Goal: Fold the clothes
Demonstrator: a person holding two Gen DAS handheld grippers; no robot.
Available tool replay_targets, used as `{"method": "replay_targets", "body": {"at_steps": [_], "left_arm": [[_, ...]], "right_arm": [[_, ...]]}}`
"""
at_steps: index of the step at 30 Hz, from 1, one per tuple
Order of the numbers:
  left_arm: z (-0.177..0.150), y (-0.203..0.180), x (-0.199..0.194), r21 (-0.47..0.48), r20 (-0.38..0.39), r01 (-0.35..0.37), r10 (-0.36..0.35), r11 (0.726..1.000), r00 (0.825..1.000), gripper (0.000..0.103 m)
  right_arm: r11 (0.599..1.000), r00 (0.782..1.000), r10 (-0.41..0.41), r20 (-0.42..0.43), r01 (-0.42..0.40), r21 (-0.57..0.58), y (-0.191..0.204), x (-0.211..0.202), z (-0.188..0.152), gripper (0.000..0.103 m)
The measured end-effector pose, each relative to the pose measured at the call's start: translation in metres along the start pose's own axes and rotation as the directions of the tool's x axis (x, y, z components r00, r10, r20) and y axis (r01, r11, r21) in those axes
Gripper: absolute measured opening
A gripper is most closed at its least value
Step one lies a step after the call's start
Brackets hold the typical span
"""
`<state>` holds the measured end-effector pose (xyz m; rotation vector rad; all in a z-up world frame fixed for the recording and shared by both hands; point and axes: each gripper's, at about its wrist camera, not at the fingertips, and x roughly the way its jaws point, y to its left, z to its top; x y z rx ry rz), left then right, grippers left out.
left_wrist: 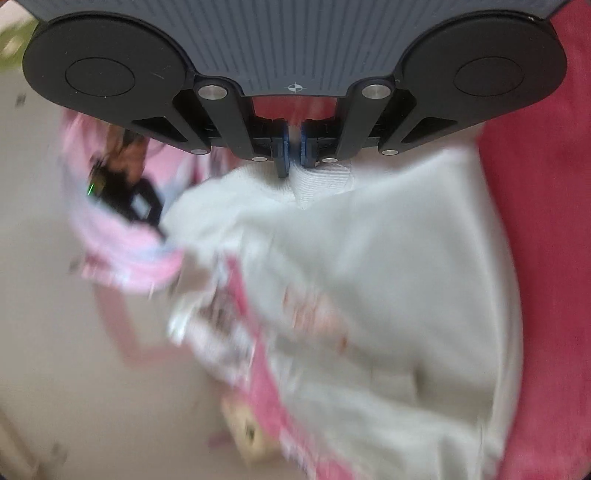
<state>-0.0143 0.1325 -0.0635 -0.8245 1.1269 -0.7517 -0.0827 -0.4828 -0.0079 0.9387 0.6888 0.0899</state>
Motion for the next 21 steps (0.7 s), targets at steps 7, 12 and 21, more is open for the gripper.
{"method": "replay_targets", "body": {"at_steps": [7,12,21], "left_arm": [[0.049,0.002,-0.013,-0.036,0.312,0.040,-0.027,0.999,0.950,0.003],[0.084,0.010,0.000,-0.090,0.485,0.077,-0.024,0.993,0.874,0.003],[0.153,0.038,0.002,-0.167,0.647,0.105,0.029,0.980,0.762,0.003]], "right_arm": [[0.999,0.998,0.040,0.050,-0.039,-0.014,0.041,0.060,0.043,0.007],[0.997,0.998,0.052,0.047,-0.049,-0.057,0.079,0.119,0.072,0.007],[0.994,0.998,0.058,0.022,-0.055,-0.098,0.121,0.235,0.112,0.007]]}}
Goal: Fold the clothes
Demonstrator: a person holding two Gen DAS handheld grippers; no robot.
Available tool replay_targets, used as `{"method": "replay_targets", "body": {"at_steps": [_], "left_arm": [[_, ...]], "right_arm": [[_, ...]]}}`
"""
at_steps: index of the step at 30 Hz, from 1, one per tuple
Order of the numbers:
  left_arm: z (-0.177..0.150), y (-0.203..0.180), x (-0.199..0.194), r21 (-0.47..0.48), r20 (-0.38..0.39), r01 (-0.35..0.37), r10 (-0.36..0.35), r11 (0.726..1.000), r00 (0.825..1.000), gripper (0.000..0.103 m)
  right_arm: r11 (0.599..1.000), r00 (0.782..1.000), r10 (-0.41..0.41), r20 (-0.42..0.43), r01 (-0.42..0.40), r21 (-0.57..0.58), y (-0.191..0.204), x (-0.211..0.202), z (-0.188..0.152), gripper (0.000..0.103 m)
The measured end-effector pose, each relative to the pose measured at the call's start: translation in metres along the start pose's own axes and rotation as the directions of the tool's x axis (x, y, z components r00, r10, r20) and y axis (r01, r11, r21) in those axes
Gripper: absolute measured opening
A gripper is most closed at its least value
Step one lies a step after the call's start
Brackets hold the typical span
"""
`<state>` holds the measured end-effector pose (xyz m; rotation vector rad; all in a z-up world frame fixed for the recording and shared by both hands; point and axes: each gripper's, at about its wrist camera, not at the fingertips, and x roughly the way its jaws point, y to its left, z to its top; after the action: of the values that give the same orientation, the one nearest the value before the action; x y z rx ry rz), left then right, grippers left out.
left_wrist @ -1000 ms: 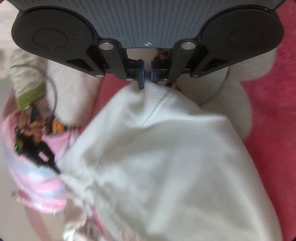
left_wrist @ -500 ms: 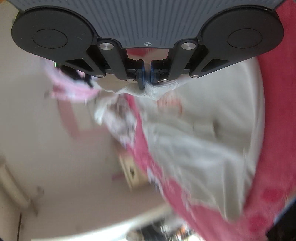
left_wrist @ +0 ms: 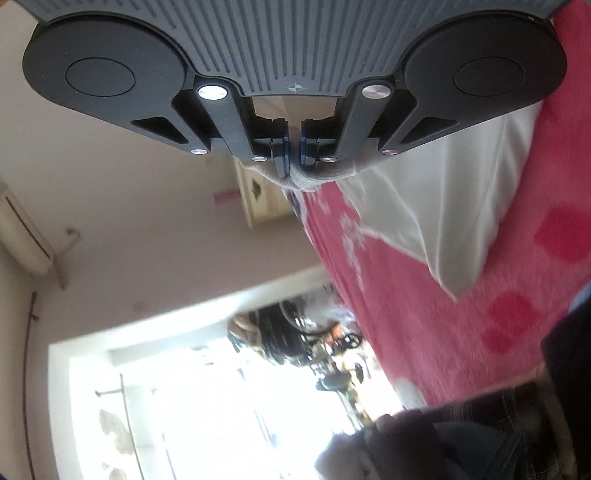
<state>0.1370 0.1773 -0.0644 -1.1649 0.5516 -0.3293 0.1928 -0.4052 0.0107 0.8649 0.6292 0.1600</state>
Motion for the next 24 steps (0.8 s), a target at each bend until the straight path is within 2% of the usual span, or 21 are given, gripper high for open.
{"method": "replay_targets", "body": {"at_steps": [5,9,19,21,24], "left_arm": [[0.018,0.016,0.023,-0.031,0.043,-0.048,0.049,0.998,0.998,0.003],[0.030,0.029,0.039,-0.048,0.047,-0.078,0.080,0.996,0.996,0.003],[0.043,0.050,0.064,-0.059,0.045,-0.160,0.162,0.985,0.986,0.003],[0.044,0.058,0.070,-0.079,0.030,-0.185,0.187,0.980,0.982,0.004],[0.044,0.069,0.071,-0.123,0.017,-0.193,0.196,0.974,0.980,0.006]], "right_arm": [[1.000,0.999,-0.022,-0.035,0.022,-0.005,0.003,0.063,0.010,0.007],[0.999,0.997,-0.044,-0.061,0.044,0.002,-0.003,0.106,0.013,0.007],[0.994,0.991,-0.076,-0.115,0.083,0.065,-0.037,0.168,0.010,0.007],[0.991,0.989,-0.071,-0.127,0.084,0.099,-0.049,0.182,0.006,0.007],[0.974,0.987,-0.044,-0.155,0.077,0.213,-0.078,0.203,-0.002,0.012]]}}
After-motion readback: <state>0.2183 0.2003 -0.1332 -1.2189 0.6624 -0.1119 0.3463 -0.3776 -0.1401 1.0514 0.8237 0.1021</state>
